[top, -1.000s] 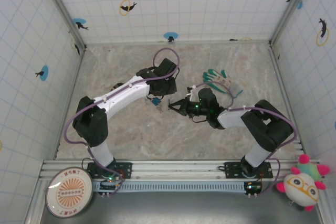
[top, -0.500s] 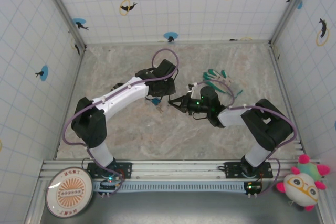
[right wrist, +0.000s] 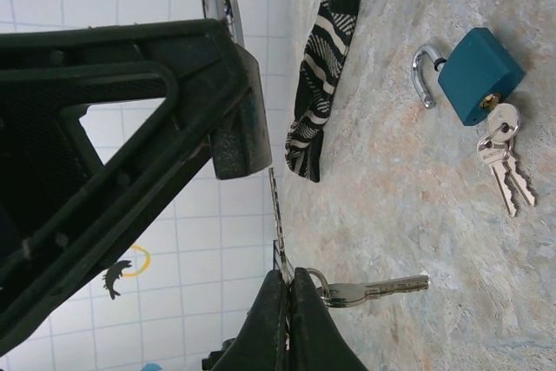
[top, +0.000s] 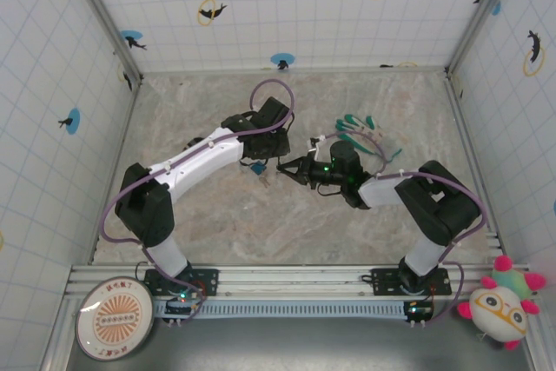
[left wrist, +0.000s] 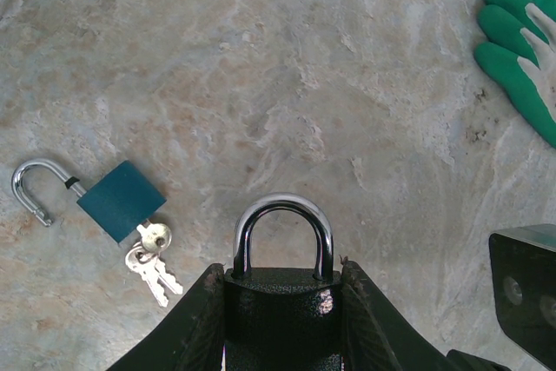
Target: Unlock with the key
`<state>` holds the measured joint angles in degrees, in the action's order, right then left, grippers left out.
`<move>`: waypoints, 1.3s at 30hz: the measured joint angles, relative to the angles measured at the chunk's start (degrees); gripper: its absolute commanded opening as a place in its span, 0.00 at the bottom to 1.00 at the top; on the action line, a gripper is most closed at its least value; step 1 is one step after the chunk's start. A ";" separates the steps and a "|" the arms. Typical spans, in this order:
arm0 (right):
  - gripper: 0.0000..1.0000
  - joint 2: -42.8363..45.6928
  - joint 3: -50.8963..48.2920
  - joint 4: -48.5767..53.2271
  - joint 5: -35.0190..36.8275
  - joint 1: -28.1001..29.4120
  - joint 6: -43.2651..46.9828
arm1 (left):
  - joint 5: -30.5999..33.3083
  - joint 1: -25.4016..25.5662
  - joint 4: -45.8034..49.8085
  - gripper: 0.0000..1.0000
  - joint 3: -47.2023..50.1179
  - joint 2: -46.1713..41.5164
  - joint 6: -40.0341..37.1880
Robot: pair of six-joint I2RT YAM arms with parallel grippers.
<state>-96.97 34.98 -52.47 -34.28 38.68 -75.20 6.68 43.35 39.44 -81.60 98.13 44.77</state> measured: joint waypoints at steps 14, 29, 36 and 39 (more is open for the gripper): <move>0.00 0.00 0.22 0.00 -0.09 0.00 0.00 | 0.00 -0.02 -0.13 0.00 0.57 0.00 0.00; 0.00 -1.38 0.90 -1.90 -0.31 -0.37 -1.11 | 0.22 0.15 -0.90 0.00 0.68 0.00 0.00; 0.00 -1.38 0.90 -2.10 -0.26 -1.20 -1.46 | 0.42 0.15 -2.58 0.00 1.03 0.00 -0.02; 0.00 -1.36 0.90 -2.03 -0.26 -1.57 -1.22 | 0.48 0.15 -3.19 0.00 1.14 0.00 -0.02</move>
<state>-98.32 35.88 -54.50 -34.54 37.10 -76.42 7.16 43.51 36.25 -80.47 98.13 44.75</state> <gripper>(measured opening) 0.053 0.333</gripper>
